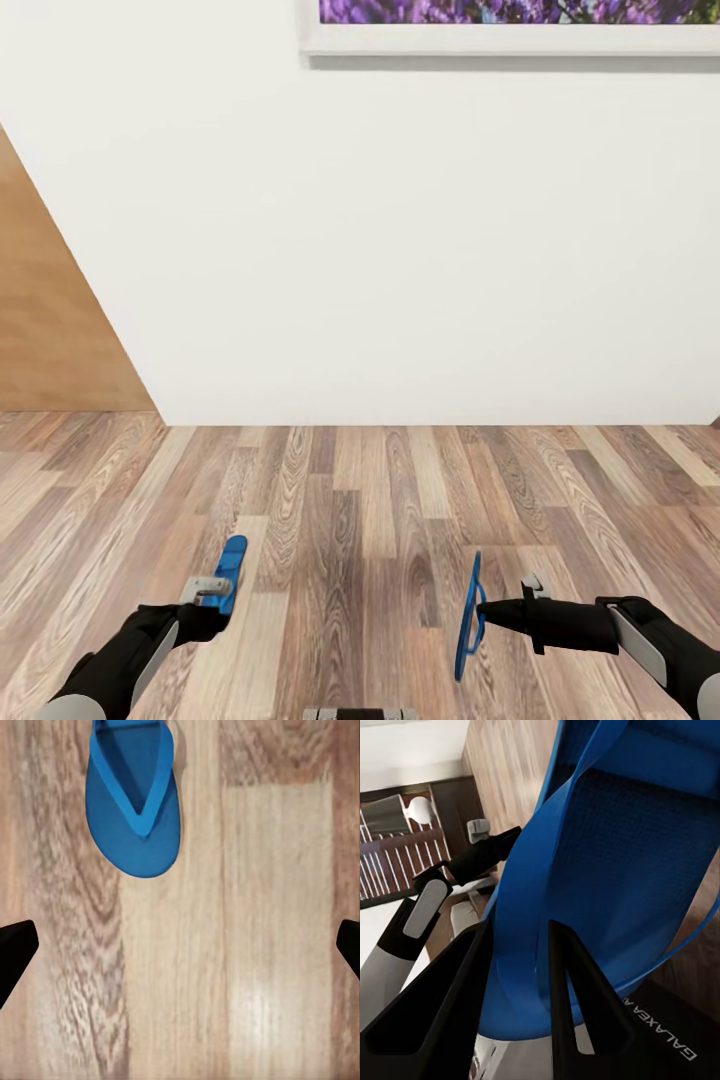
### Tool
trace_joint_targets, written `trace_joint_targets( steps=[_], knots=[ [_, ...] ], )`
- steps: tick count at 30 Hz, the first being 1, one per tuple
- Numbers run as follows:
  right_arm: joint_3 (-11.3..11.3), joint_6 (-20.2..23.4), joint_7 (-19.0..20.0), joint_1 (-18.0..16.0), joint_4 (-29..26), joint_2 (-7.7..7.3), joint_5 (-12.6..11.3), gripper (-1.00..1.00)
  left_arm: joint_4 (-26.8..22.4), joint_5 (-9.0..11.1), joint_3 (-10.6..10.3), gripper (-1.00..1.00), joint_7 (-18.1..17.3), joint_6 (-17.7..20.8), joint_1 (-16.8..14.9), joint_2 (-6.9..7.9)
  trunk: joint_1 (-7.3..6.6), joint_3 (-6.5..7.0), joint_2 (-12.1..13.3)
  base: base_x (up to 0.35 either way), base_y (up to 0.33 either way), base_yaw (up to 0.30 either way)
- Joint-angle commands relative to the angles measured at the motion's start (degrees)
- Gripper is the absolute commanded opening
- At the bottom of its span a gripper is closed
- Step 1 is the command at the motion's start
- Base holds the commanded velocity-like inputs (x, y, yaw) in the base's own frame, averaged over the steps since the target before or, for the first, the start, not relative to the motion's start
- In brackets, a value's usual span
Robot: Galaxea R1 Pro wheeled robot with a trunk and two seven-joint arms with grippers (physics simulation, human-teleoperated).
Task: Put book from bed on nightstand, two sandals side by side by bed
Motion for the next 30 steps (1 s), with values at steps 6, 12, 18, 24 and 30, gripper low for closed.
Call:
trace_joint_targets(
  steps=[6, 12, 18, 24, 30],
  knots=[
    [0.3, 0.4, 0.2, -0.1, 0.0, -0.05, -0.5, -1.0, -0.1, 0.1, -0.2, 1.0, -0.1, 0.3, 0.0, 0.11, 0.14, -1.39, -0.1, 0.0, 0.0, 0.0],
    [0.3, 0.4, 0.2, -0.1, 0.0, -0.05, -0.5, -1.0, -0.1, 0.1, -0.2, 1.0, -0.1, 0.3, 0.0, 0.1, 0.29, -2.71, -0.2, 0.0, 0.0, 0.0],
    [0.3, 0.3, 0.2, -0.1, 0.0, -0.13, -0.4, -1.0, -0.4, 0.4, 0.1, 1.0, 0.3, -0.1, -0.1, -0.07, 0.32, -2.94, -0.2, 0.0, 0.0, 0.0],
    [0.3, 0.3, 0.2, -0.1, 0.1, -0.14, -0.5, -1.0, -2.4, 0.4, 0.0, 1.0, 0.1, -0.4, -0.1, -0.06, 0.32, -2.94, -0.2, 0.0, 0.0, 0.0],
    [0.3, 0.3, 0.2, -0.1, 0.1, -0.14, -0.5, -1.0, -4.3, 0.3, 0.0, 1.0, 0.0, -0.3, 0.0, -0.07, 0.32, -2.94, -0.2, 0.049, 0.0, 0.0]
  ],
)
